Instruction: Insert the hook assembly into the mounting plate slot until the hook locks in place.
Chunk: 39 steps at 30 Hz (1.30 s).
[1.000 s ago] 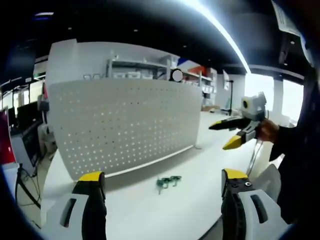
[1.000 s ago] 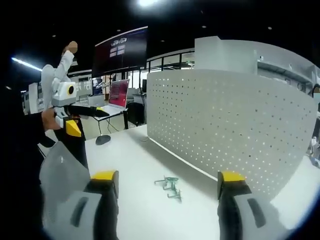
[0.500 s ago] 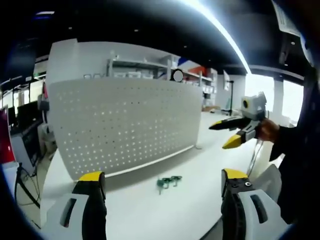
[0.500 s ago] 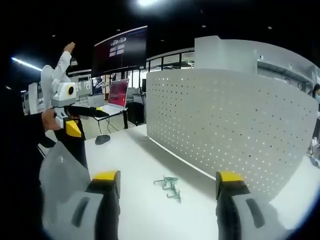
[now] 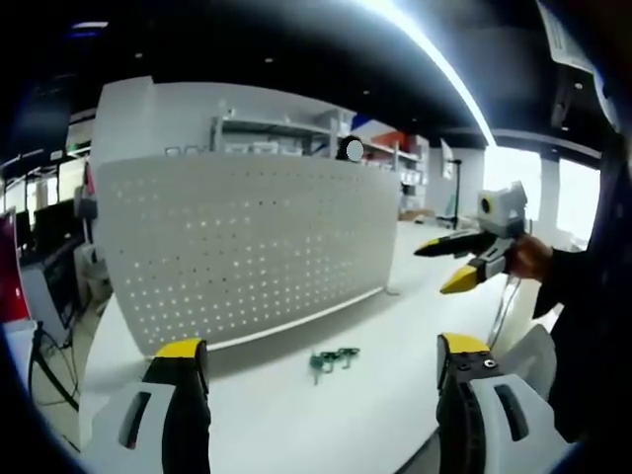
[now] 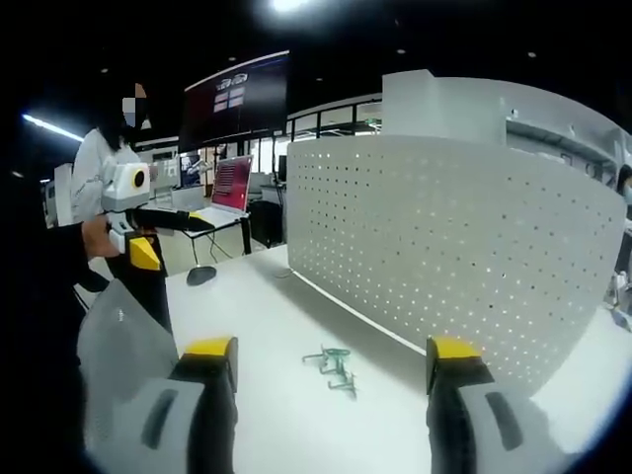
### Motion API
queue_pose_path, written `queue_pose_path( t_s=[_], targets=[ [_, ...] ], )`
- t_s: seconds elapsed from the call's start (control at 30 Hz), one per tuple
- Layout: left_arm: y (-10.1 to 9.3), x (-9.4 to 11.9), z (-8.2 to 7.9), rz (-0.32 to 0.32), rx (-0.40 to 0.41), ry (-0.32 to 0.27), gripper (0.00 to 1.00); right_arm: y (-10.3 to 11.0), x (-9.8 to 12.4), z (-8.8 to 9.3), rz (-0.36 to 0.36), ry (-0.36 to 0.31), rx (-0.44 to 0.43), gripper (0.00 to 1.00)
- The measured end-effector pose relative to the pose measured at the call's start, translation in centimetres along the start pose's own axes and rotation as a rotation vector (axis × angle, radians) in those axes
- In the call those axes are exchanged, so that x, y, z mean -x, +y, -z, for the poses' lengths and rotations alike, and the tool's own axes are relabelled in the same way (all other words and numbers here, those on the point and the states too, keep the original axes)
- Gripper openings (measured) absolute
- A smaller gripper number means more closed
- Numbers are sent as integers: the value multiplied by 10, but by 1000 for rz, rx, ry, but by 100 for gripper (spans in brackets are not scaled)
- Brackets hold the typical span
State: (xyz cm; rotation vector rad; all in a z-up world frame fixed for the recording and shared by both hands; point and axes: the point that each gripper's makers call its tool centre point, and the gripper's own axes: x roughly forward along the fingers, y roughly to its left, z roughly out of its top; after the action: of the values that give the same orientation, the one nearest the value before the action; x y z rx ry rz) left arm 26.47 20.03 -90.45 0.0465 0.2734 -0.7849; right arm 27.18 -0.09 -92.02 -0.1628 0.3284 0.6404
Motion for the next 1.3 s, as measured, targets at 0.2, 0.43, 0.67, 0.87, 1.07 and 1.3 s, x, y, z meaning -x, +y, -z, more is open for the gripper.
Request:
queue_pose_path(
  t_s=[0.2,0.43,0.67,0.87,1.07,1.3],
  targets=[
    [2,0,2,-3,5,1,97,0,-1,2,-1,5,-3,75],
    [4,-2,2,-4,8,-1,96,-1,-2,3,2,7,-7,74],
    [4,-3,3,0,14,-3,95,-2,-4,5,2,14,-14,73],
    [7,-4,5,-2,20,-6,95,-1,-5,5,0,16,-14,73],
    [8,-2,3,-3,11,-14,95,-1,-3,1,3,6,-9,73],
    [7,-6,7,10,14,-10,95,2,-3,7,-2,28,-5,72]
  ],
)
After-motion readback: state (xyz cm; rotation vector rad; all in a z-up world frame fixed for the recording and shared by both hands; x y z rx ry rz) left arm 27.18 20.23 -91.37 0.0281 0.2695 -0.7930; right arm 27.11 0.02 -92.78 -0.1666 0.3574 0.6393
